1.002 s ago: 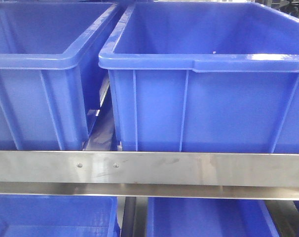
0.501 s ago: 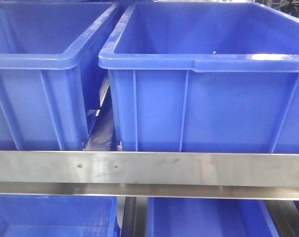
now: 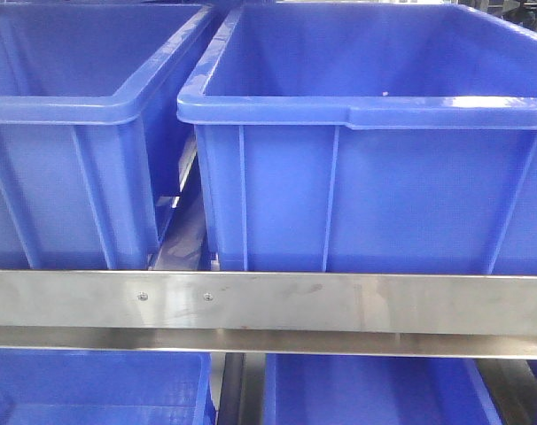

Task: Sort and place red and blue blocks on shelf
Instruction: 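Extend the right gripper with the red cube over a blue bin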

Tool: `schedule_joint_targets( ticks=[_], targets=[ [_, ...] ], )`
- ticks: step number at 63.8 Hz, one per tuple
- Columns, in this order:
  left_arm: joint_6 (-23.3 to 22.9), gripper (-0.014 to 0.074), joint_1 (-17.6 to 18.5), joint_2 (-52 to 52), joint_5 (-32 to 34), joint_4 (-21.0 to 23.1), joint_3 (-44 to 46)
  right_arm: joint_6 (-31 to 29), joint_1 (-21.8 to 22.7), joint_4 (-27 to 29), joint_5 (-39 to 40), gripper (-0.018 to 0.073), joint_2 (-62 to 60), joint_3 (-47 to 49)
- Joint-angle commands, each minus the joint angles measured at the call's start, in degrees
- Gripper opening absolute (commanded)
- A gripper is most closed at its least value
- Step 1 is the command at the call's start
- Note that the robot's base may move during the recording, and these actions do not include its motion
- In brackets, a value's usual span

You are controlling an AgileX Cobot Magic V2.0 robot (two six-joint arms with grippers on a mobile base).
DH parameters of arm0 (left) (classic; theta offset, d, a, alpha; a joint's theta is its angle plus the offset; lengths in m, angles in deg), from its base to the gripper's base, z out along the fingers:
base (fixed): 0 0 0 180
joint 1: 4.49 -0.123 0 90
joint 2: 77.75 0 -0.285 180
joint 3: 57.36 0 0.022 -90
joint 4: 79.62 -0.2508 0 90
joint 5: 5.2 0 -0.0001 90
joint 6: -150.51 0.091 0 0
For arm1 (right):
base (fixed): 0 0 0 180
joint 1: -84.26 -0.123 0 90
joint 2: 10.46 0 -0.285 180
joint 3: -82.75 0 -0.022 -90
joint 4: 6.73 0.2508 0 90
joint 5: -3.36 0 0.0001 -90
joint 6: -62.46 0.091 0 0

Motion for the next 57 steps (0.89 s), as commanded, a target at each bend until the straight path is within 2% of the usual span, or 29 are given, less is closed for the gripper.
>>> schedule_joint_targets(
  ticks=[1, 24, 38, 57],
  targets=[
    [-0.6, 0.0125, 0.0, 0.1, 7.6, 0.1, 1.8, 0.0, 0.3, -0.6, 7.0, 0.005, 0.0, 3.0],
    [-0.1, 0.0125, 0.0, 4.9, 8.7, 0.1, 7.9, -0.1, 0.3, -0.8, 8.8, 0.005, 7.8, 11.9],
    [0.0, 0.0125, 0.0, 12.0, 8.8, -1.8, 14.3, -0.1, 0.3, -1.0, 11.4, 0.005, 16.2, 16.9],
    [1.6, 0.0125, 0.0, 23.2, 8.9, -2.0, 21.6, -0.1, 0.2, -1.0, 11.8, 0.005, 27.3, 24.5]
  ],
)
